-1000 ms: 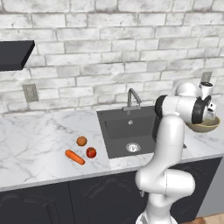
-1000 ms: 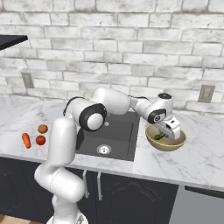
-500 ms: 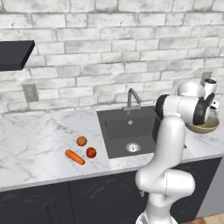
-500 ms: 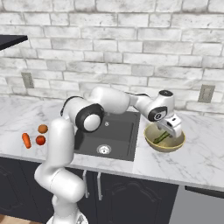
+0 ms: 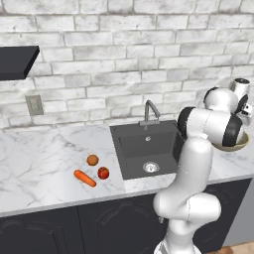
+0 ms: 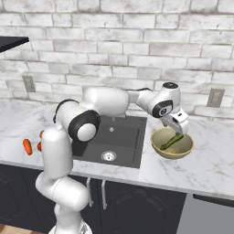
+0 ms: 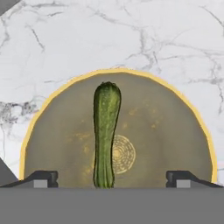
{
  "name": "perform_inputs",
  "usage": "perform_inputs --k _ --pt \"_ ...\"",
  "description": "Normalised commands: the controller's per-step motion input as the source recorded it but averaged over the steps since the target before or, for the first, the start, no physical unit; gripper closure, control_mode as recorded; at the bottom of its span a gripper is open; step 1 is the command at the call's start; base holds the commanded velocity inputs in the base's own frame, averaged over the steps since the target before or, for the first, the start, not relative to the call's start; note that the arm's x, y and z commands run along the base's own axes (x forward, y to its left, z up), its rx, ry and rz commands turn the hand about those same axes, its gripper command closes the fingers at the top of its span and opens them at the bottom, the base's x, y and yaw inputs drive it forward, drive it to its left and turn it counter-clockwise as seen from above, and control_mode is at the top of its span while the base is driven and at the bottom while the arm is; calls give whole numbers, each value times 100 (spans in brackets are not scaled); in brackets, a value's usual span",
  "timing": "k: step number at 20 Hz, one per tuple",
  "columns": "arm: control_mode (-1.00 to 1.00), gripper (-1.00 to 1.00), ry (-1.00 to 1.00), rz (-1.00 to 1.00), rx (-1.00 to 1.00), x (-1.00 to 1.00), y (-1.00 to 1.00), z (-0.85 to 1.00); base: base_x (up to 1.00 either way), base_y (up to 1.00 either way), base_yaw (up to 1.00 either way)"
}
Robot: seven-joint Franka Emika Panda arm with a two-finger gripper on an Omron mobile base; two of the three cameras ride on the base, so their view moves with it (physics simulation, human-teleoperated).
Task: There is a mixed pile of frozen fruits and vegetables on the counter. Locate all the frozen vegetables and place the items in a bowl on the counter. Take all the frozen fruits and defrost them in a running sink.
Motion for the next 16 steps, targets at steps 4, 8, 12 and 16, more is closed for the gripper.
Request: perform_inputs --k 4,8,12,16 --pt "-100 -100 0 0 -2 0 53 54 0 0 0" --pt "-100 -100 0 0 -1 0 62 51 0 0 0" --pt "-100 -100 0 1 -2 9 71 29 0 0 0" --pt "-100 -100 0 2 0 12 68 32 0 0 0"
